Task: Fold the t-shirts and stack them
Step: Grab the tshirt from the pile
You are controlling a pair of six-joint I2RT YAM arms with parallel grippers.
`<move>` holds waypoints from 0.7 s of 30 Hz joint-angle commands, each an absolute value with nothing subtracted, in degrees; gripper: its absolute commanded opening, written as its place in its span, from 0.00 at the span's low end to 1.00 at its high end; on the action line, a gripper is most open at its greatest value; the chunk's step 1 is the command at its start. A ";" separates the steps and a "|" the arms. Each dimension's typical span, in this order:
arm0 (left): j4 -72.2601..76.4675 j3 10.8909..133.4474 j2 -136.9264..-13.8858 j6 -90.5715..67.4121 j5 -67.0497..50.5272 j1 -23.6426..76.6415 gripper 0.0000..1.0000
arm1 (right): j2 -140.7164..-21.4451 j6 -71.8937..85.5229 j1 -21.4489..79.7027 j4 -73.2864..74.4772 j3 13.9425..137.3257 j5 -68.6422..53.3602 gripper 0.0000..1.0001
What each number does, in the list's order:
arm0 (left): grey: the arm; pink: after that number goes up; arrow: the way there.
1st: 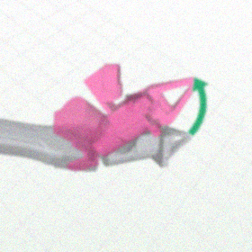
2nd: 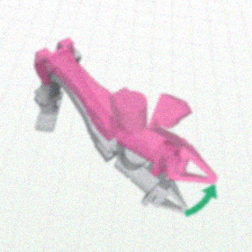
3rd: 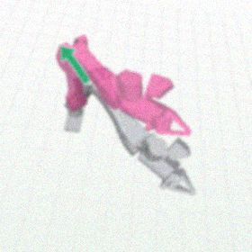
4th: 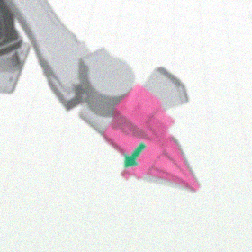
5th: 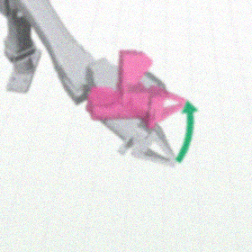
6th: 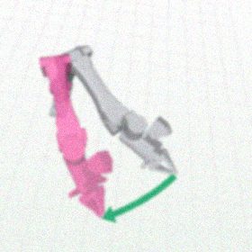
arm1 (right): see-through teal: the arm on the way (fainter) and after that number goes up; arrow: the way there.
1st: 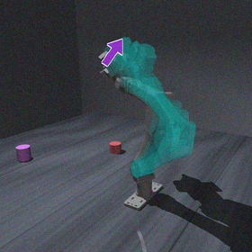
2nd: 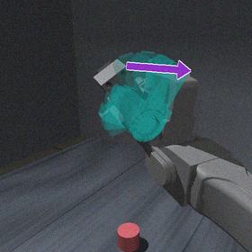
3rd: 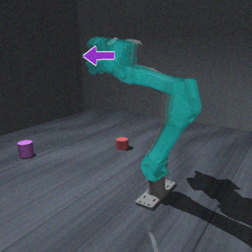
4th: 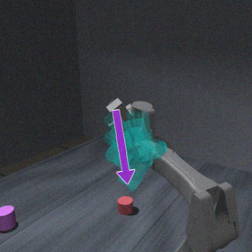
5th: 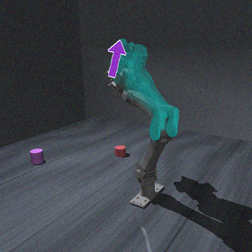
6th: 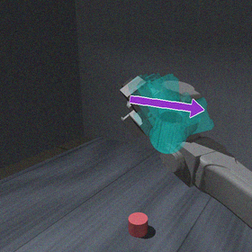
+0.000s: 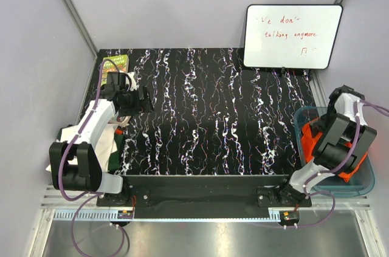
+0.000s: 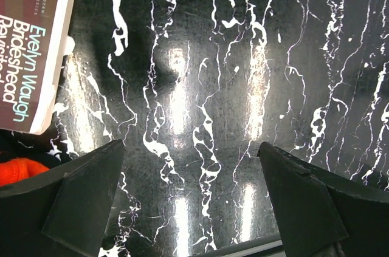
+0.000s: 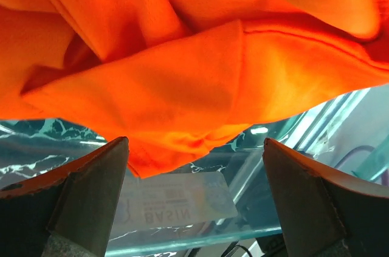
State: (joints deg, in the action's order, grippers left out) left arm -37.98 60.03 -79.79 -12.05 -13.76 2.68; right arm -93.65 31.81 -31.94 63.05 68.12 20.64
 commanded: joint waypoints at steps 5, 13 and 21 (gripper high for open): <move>-35.86 62.31 -79.37 -12.04 -16.43 2.81 0.99 | -100.45 33.22 -31.90 60.91 69.52 21.27 1.00; -36.74 62.67 -77.96 -11.69 -17.32 2.81 0.99 | -106.52 29.98 -31.82 54.41 69.61 19.26 0.27; -37.62 62.75 -77.17 -12.22 -17.40 2.90 0.99 | -95.03 28.04 -31.20 55.10 69.08 12.93 0.00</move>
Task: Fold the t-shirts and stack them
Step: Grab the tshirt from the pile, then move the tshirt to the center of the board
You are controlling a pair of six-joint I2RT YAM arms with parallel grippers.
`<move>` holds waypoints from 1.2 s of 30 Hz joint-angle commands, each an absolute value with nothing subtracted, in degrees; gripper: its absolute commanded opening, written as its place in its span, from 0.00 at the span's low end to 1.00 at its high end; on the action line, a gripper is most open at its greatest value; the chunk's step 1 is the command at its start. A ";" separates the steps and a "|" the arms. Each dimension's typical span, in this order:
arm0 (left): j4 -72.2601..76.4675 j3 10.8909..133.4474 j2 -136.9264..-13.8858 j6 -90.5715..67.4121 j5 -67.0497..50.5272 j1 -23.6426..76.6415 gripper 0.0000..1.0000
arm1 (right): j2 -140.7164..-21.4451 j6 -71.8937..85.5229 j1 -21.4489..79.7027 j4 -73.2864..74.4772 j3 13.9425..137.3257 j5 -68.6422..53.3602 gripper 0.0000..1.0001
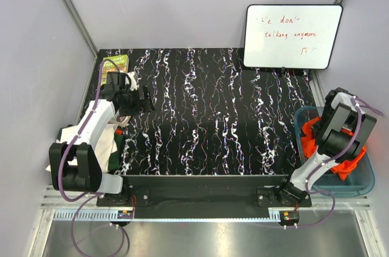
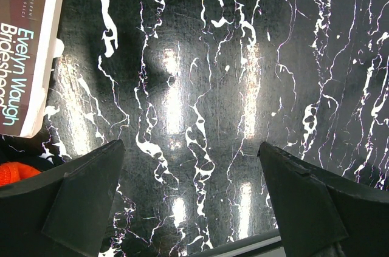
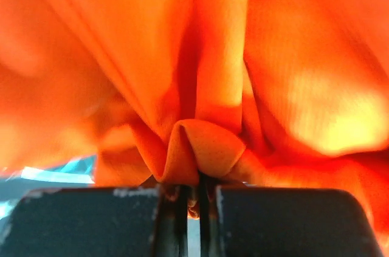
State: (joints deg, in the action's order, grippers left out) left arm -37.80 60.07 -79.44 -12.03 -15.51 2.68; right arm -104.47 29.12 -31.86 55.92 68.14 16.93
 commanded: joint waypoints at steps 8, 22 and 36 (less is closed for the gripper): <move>-37.71 62.84 -77.61 -12.30 -19.95 2.99 0.99 | -74.98 25.40 -27.87 61.08 78.03 7.13 0.00; -37.53 65.04 -78.31 -13.89 -21.10 5.62 0.99 | -80.32 25.23 1.53 54.75 96.04 -7.47 0.00; -37.18 66.45 -77.34 -15.03 -20.83 6.50 0.99 | -117.05 22.94 31.97 57.57 108.45 -22.58 0.00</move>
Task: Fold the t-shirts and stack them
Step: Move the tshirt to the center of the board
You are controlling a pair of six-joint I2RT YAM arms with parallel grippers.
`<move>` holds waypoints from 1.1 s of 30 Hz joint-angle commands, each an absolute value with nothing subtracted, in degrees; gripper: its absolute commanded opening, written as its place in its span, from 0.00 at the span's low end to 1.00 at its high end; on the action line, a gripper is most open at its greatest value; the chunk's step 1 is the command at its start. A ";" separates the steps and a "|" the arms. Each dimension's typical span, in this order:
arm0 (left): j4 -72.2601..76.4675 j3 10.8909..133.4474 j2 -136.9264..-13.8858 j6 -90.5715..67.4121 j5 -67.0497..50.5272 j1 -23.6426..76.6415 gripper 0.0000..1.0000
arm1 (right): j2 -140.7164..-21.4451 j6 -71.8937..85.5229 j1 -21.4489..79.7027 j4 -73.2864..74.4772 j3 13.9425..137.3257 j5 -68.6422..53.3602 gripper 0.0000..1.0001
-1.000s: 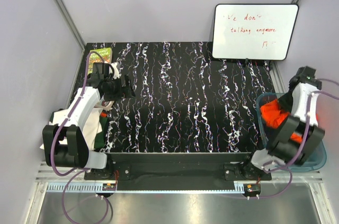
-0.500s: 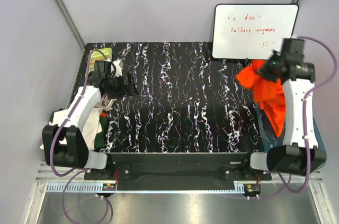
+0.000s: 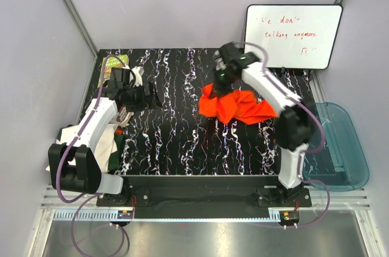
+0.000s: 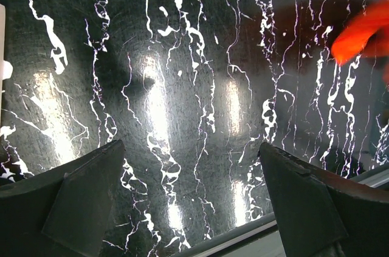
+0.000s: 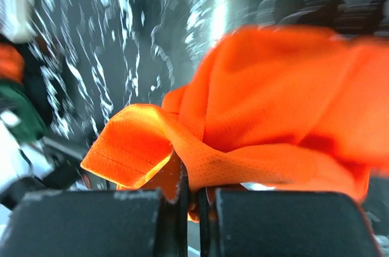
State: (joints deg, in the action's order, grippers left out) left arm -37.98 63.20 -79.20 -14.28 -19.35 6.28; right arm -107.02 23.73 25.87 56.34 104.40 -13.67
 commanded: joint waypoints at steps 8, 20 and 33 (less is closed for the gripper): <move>-36.48 66.80 -77.34 -14.24 -23.90 7.82 0.99 | -140.62 17.23 43.41 67.75 132.87 -26.81 0.47; -31.73 66.27 -85.95 -16.61 -25.58 17.22 0.99 | -122.44 18.01 39.47 64.78 123.68 -3.96 1.00; -35.33 67.15 -98.17 -16.79 -13.19 17.58 0.94 | -108.90 20.30 27.52 58.89 98.63 2.81 0.99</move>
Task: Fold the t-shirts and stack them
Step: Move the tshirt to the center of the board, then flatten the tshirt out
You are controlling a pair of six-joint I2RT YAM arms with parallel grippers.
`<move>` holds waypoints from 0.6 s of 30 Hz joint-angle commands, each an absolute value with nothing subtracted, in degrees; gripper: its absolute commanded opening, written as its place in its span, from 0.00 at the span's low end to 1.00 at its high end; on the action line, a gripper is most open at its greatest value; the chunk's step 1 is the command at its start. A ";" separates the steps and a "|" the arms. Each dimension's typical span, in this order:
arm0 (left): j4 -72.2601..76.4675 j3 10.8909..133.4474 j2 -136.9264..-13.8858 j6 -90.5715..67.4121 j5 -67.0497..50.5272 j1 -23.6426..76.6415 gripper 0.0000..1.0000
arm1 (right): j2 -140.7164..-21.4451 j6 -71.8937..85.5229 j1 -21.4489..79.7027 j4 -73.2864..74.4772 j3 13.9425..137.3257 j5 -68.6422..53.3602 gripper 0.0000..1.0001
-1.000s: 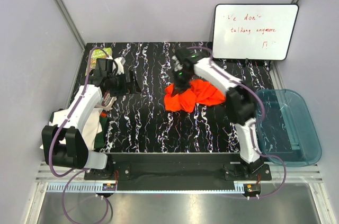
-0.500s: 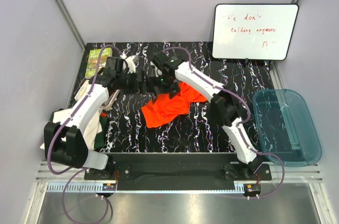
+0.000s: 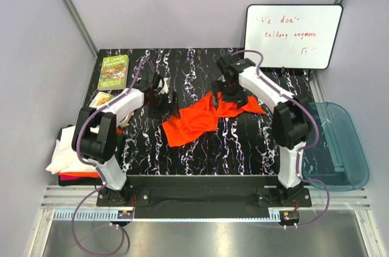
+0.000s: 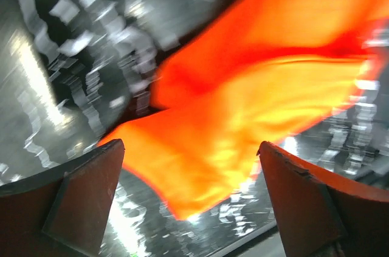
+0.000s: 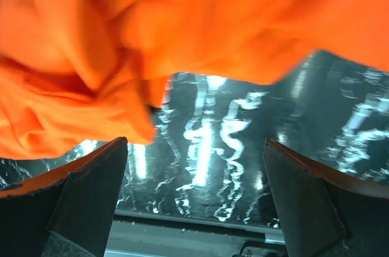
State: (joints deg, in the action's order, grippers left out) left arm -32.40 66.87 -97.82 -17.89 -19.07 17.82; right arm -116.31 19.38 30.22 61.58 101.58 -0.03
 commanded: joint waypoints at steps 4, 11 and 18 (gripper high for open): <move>-34.89 68.11 -102.03 -16.61 -13.97 17.67 0.79 | -107.23 19.78 26.46 58.54 96.07 3.78 0.99; -32.00 70.66 -107.49 -15.29 -18.62 17.58 0.48 | -108.54 20.83 25.66 58.18 92.73 5.88 0.99; -32.43 71.54 -104.35 -14.85 -18.55 17.58 0.00 | -112.93 22.76 24.26 57.13 90.18 9.23 0.99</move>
